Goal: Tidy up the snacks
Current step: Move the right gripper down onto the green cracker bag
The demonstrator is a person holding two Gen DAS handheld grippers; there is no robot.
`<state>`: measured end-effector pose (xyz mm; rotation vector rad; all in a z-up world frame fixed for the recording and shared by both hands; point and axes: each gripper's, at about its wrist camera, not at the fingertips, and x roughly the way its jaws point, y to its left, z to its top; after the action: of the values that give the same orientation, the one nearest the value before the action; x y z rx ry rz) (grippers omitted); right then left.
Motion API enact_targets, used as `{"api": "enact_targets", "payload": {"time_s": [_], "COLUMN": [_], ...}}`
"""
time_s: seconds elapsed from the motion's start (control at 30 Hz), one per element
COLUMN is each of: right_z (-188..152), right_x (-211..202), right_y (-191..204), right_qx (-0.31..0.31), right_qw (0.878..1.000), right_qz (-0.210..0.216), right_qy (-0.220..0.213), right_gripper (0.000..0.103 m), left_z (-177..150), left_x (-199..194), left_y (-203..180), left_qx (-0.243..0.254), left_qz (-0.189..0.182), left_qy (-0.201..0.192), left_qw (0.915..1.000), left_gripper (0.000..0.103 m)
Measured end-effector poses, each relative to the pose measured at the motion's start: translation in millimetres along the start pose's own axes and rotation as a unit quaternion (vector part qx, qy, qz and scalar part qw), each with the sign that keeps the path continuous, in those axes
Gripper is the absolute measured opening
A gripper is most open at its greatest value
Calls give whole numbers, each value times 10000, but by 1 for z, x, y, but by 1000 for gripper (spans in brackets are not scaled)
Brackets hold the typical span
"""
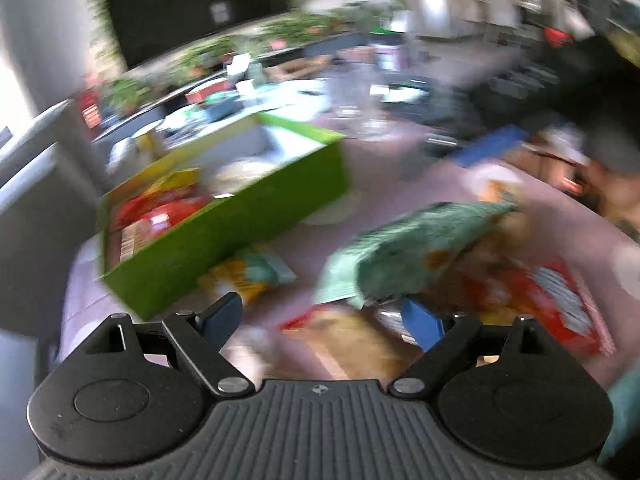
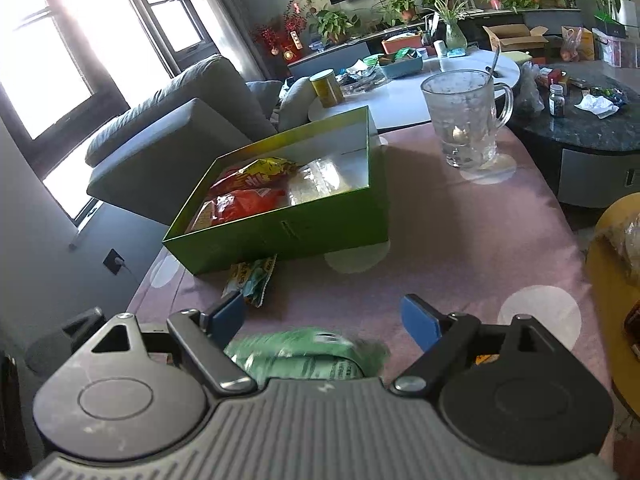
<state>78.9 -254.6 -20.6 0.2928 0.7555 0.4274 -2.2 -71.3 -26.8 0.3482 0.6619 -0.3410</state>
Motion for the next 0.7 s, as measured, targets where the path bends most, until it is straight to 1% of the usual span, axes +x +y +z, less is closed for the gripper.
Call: {"api": "enact_targets", "payload": {"time_s": [0.03,0.07,0.1,0.17,0.2,0.27,0.37,0.5,0.6,0.7], "right_z": [0,0,-1,-2,-3,-6,-9,-11,-13,-19], "right_x": [1,1,2,4,5,9,11,0,-8,-5], "right_y": [-1,-2,-3,-3,-2,-1,-2,-2,2,5], "right_qx": [38,69,87,65,41,-23,-53,-106,-475,-854], "right_qw": [10000,10000,10000,9999,9999,9997,9994,9999,9989,9961], "right_qz": [-6,-12,-15,-39,-70,-198,-298,1,62,-50], "right_qy": [7,18,32,79,107,174,194,53,16,219], "right_gripper": [65,65,65,65,65,65,65,65,65,65], "left_z": [1,1,1,2,3,4,5,5,7,9], "left_x": [2,2,1,-2,-5,-7,-8,-4,3,11], "left_y": [9,17,25,34,38,41,38,32,23,17], "left_qx": [-201,-373,-555,-783,-873,-959,-866,-669,-437,-265], "left_qz": [170,259,256,89,15,-10,9,-126,-242,-302], "left_qy": [17,23,13,-23,-50,-117,-170,-165,-181,-138], "left_qw": [9997,9990,9981,9969,9962,9953,9961,9975,9986,9991], "left_gripper": [85,85,85,85,85,85,85,85,85,85]}}
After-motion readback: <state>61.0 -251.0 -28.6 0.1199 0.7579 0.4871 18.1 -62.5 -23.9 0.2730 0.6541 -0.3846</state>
